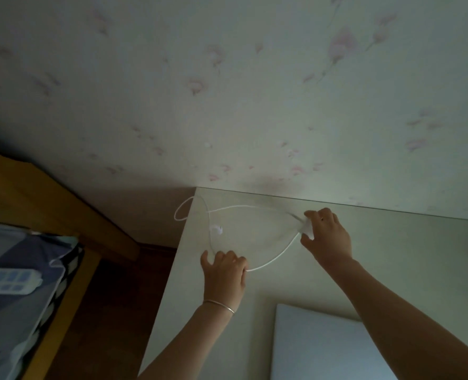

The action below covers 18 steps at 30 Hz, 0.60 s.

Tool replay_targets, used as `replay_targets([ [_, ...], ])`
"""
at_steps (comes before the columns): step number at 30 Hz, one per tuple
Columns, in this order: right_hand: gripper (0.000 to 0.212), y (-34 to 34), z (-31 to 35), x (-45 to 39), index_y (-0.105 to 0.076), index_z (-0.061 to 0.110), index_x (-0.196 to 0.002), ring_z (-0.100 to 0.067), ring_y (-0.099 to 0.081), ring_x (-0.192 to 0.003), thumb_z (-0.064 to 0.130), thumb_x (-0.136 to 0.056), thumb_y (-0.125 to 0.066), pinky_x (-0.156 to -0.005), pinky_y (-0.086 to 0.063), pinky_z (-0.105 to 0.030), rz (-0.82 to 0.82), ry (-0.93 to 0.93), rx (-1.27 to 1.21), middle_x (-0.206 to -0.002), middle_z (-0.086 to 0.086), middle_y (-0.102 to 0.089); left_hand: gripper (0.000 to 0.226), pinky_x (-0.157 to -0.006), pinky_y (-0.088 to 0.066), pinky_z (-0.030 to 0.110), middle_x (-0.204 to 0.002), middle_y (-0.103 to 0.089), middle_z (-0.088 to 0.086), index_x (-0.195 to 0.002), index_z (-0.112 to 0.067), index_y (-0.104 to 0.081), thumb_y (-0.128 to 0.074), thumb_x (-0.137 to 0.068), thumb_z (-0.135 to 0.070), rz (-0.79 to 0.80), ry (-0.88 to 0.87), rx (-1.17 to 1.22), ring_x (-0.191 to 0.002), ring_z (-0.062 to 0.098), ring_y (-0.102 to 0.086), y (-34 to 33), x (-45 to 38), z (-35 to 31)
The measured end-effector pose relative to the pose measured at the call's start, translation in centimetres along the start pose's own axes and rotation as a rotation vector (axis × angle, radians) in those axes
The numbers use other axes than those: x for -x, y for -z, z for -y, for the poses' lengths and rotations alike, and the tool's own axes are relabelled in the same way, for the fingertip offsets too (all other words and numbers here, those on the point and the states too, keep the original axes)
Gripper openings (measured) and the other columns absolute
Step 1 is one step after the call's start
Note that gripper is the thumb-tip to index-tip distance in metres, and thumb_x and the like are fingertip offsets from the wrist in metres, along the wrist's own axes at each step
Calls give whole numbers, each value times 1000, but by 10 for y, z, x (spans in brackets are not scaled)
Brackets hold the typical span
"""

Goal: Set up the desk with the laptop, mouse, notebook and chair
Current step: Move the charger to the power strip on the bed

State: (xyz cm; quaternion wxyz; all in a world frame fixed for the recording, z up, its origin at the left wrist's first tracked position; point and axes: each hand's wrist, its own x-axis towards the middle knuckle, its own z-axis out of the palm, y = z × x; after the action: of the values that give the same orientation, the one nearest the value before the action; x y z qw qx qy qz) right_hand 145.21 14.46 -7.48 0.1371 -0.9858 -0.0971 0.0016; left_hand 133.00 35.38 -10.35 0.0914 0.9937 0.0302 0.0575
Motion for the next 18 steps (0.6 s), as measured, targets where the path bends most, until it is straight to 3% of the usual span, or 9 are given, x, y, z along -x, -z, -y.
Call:
replay_targets([
  [6,51,52,31,32,-58,13,-116,-36,-55,-98,22,-68,-74,-66,-48,-39,-170,32,-225,-109,-15,-55,32,-73,-46,46,-66,-51,-6,-64,-26,-54,-80,-56,-9,-69,63,-44,-68,22,-56,53,51,7],
  [9,51,75,50,58,-57,15,-116,-37,-57,-94,28,-69,-73,-69,-48,-39,-224,31,-343,-110,-15,-56,27,-68,-44,42,-69,-53,-5,-68,-27,-57,-78,-63,-12,-148,193,-10,-70,23,-55,82,98,15],
  [15,52,100,111,108,-57,13,-115,-40,-60,-89,34,-71,-74,-74,-49,-42,-232,148,-490,-109,-18,-59,23,-60,-45,37,-70,-53,-6,-71,-27,-57,-74,-74,-11,-300,468,11,-69,18,-50,137,236,61],
  [18,53,107,159,123,-56,11,-117,-41,-59,-90,34,-72,-74,-76,-47,-42,-175,188,-547,-108,-21,-59,22,-55,-37,31,-67,-55,-6,-67,-26,-56,-68,-76,-10,-391,554,-47,-64,17,-51,162,309,99],
])
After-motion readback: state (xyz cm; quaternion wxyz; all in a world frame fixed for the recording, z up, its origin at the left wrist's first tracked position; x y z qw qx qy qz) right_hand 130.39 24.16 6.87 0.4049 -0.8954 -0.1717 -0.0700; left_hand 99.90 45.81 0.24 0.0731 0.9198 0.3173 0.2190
